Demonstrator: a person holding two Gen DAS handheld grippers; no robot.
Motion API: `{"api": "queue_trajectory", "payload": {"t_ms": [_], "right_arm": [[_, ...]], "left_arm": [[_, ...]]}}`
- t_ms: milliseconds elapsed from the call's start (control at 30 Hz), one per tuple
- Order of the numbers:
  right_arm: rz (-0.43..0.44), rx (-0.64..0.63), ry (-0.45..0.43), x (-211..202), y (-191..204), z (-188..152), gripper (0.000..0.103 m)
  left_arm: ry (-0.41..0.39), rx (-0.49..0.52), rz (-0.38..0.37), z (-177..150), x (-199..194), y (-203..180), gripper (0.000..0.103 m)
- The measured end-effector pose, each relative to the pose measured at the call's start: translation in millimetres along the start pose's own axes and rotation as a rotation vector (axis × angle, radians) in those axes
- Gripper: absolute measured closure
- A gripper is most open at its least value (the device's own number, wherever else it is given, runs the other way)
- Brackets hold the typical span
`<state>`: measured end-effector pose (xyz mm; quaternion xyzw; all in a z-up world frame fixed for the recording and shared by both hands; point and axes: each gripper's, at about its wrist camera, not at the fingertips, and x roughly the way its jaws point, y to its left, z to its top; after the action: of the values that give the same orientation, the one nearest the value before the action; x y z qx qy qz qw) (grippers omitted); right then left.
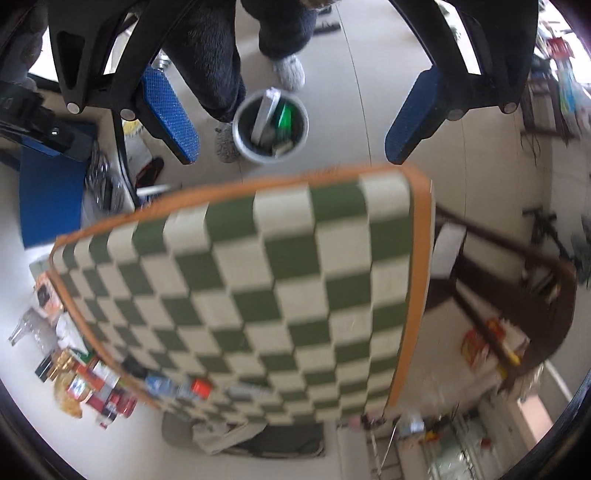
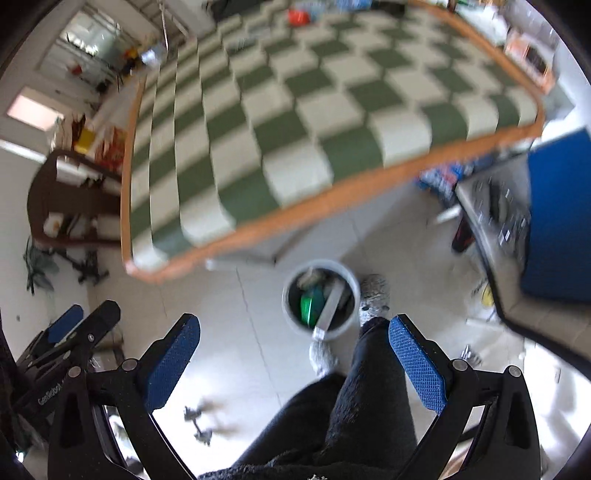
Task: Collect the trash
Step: 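Raise both open tools back over the table, then grasp the black cup lid with the right tool while the left grasps the silver blister pack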
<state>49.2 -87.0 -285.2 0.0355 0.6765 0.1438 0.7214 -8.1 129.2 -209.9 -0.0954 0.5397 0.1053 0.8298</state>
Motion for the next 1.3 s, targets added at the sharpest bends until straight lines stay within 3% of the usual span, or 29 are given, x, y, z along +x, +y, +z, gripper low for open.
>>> {"api": "queue_trajectory", "payload": {"t_ms": [233, 367, 600, 767, 867, 1000, 1167, 1233, 1300], "right_arm": [[-0.017, 0.085, -0.101, -35.2, -41.3, 114.2, 0.0], [-0.017, 0.146, -0.122, -28.5, -82.9, 206.1, 0.0], [-0.055, 0.268, -0.128, 16.0, -152.5, 384.8, 0.0], [-0.112, 0.273, -0.112, 69.6, -181.9, 502.6, 0.0], [-0.16, 0.245, -0.084, 108.9, -189.4, 553.6, 0.0], [-0.215, 0.215, -0.055, 150.5, -194.4, 594.3, 0.0], [-0.265, 0.206, -0.038, 184.9, -197.9, 614.5, 0.001], [-0.301, 0.181, -0.081, 181.9, -194.6, 614.3, 0.015], [-0.284, 0.172, -0.095, 178.1, -194.1, 609.6, 0.015]], "left_arm": [[-0.024, -0.019, 0.0, 124.7, 32.8, -50.9, 0.0], [0.005, -0.077, 0.014, 200.5, 65.1, -75.2, 0.0], [0.09, -0.188, 0.067, 306.4, 150.3, -103.1, 0.0], [0.133, -0.265, 0.116, 352.7, 203.1, -100.3, 0.0], [0.165, -0.303, 0.144, 367.6, 228.5, -94.5, 0.0], [0.202, -0.339, 0.178, 373.3, 252.4, -82.7, 0.0], [0.232, -0.391, 0.193, 368.0, 265.3, -67.6, 0.0], [0.23, -0.394, 0.194, 366.1, 265.1, -63.7, 0.0], [0.22, -0.4, 0.187, 362.8, 262.4, -56.7, 0.0]]}}
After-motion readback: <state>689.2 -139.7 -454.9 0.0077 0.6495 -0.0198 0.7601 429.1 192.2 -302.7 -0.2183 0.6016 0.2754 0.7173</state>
